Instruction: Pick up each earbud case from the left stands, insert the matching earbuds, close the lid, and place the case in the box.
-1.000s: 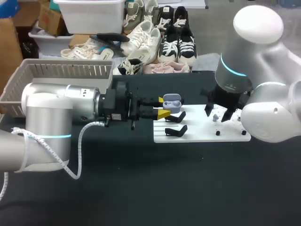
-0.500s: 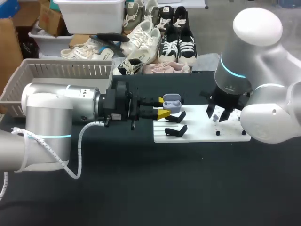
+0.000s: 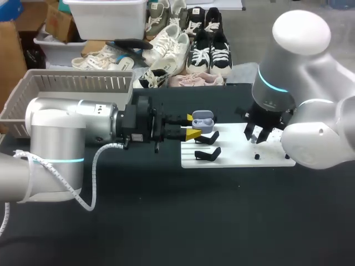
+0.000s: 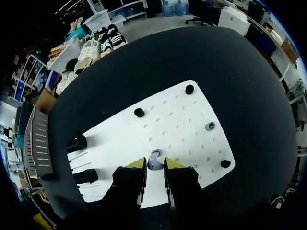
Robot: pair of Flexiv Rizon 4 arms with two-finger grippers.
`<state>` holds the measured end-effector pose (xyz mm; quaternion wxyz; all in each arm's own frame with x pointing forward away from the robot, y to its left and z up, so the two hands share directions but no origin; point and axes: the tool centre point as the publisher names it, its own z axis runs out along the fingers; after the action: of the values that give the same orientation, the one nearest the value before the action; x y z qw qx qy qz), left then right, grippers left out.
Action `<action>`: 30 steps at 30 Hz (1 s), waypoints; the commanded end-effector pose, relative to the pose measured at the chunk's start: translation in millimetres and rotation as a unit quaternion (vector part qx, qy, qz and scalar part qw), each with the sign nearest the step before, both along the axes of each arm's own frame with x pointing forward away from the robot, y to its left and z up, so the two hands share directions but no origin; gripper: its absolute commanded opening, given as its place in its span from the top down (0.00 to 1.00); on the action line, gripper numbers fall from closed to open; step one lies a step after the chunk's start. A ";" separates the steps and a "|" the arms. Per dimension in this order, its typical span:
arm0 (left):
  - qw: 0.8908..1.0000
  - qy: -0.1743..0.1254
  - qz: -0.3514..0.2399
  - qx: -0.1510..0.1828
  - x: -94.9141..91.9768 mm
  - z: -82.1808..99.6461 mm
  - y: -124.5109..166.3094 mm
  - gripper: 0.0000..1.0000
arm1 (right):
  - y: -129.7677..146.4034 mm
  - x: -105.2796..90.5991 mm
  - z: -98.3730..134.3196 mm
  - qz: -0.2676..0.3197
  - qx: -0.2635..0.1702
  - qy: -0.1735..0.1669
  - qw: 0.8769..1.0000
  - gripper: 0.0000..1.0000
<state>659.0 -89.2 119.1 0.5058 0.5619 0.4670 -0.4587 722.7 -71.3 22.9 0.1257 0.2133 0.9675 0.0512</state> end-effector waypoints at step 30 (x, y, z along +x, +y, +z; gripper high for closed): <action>1.000 -0.001 0.002 -0.001 -0.5 -0.5 -0.7 1.00 | -17.4 -5.9 58.1 -0.007 0.033 -0.013 0.999 1.00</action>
<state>659.0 -89.2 119.1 0.5058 0.5619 0.4670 -0.4587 728.8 -80.8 63.2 0.1298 0.2226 0.9629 0.0807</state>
